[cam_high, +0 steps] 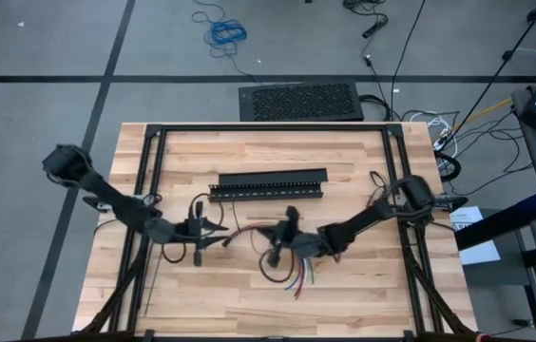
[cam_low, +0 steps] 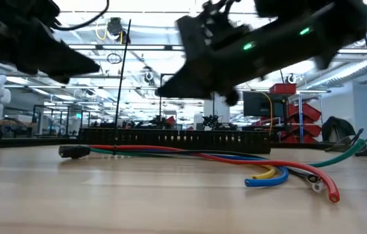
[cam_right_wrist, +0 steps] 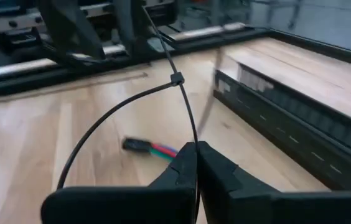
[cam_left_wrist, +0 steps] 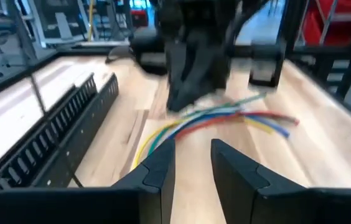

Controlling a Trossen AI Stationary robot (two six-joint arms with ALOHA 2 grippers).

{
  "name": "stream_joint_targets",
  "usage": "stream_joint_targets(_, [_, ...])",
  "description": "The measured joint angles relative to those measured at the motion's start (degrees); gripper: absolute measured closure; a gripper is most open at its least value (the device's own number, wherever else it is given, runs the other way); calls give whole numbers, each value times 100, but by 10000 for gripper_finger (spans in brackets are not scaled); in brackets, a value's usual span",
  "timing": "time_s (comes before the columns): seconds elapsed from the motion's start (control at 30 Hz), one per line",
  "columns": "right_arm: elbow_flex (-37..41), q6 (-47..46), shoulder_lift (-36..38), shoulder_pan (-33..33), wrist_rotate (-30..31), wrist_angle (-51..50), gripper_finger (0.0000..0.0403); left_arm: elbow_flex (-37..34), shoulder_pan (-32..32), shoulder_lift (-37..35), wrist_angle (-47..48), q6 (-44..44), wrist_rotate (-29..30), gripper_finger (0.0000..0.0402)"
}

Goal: Ziptie cables
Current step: Wrap the cable wire using a zip tie

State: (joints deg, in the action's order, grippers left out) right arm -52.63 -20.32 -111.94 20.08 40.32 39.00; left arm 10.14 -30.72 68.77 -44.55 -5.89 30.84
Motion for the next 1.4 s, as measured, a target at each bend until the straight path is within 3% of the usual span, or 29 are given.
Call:
stream_joint_targets(0.23, [39,-1808,734,524,332,-2863,403,754,596,1148,-5,843,-1265,299])
stream_joint_targets(0.47, [-14,-3550,1095,1225,895,-4643,403,1634,1097,2292,71,1944,-2272,296])
stream_joint_targets(0.67, [-17,-5129,1286,1790,970,-6046,403,2218,1675,2968,173,2336,-2842,252])
stream_joint_targets(0.8, [-17,-5659,1322,2076,681,-6413,403,2672,2042,3234,642,2640,-2851,208])
stream_joint_targets(1.0, [-19,-6007,1322,2329,315,-6460,403,3457,2575,3577,2114,2825,-3174,162])
stream_joint_targets(1.1, [-17,-6144,1322,2430,311,-6472,403,3768,2676,3739,2516,3118,-3530,156])
stream_joint_targets(1.4, [-18,-6699,1322,2593,261,-6768,403,4413,2761,4408,2543,3632,-3791,155])
